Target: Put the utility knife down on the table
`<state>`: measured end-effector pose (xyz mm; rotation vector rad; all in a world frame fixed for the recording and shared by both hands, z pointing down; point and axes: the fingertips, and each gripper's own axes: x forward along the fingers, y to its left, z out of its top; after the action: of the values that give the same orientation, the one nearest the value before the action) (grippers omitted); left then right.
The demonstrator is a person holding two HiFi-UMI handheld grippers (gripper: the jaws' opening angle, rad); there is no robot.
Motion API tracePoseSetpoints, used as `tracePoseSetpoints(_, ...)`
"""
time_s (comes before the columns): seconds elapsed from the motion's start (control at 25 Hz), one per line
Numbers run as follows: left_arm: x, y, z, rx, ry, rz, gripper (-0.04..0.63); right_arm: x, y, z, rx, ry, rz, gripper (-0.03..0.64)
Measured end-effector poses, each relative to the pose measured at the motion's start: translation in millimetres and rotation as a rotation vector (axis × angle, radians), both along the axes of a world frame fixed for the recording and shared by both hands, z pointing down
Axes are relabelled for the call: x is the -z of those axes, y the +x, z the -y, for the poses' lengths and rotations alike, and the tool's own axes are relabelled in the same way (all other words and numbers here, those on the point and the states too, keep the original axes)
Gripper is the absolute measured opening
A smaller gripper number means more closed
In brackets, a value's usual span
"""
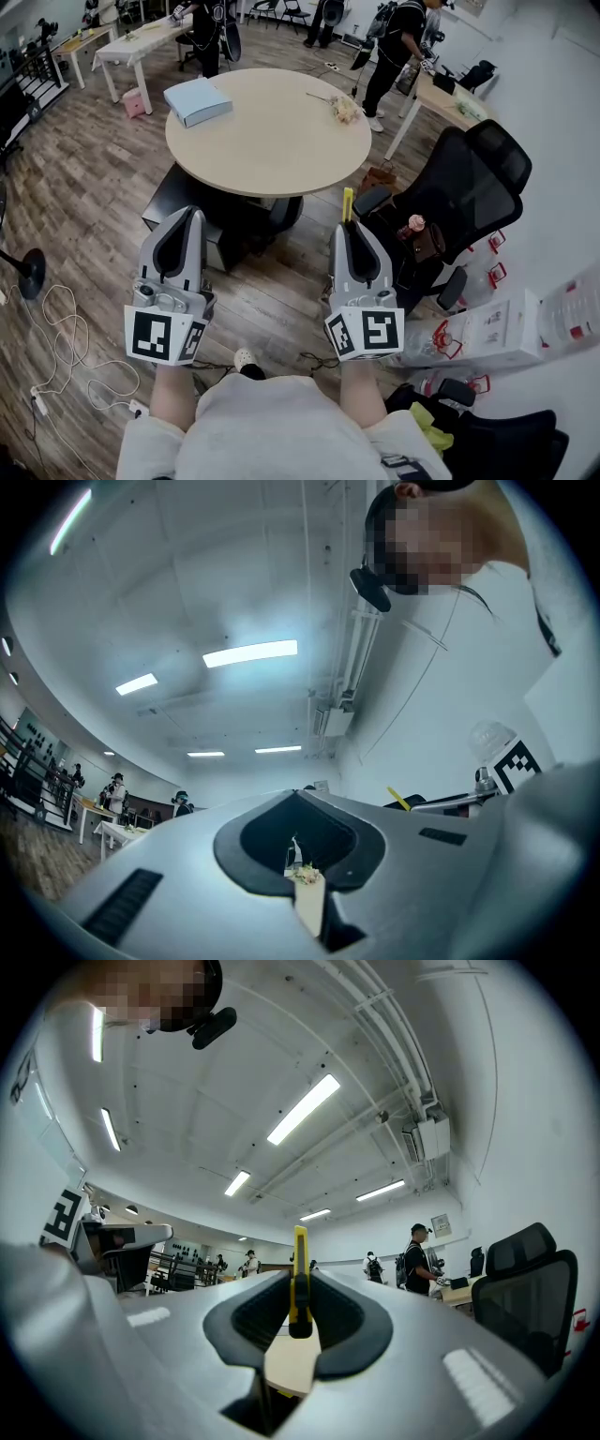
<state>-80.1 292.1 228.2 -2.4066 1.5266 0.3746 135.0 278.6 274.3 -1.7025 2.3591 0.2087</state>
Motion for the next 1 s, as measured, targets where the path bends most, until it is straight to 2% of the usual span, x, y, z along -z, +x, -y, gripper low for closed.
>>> tracePoseSetpoints(0.52, -4.2, -52.0, 64.9, -0.004, -0.003, -0.007, 0.008, 2.6, -42.2, 59.3, -0.031, 0.018, 0.001, 0.074)
tracePoseSetpoints(1.0, -10.7, -58.9, 132.8, -0.003, -0.011, -0.02, 0.008, -0.9, -46.9, 131.6, -0.028, 0.008, -0.012, 0.074)
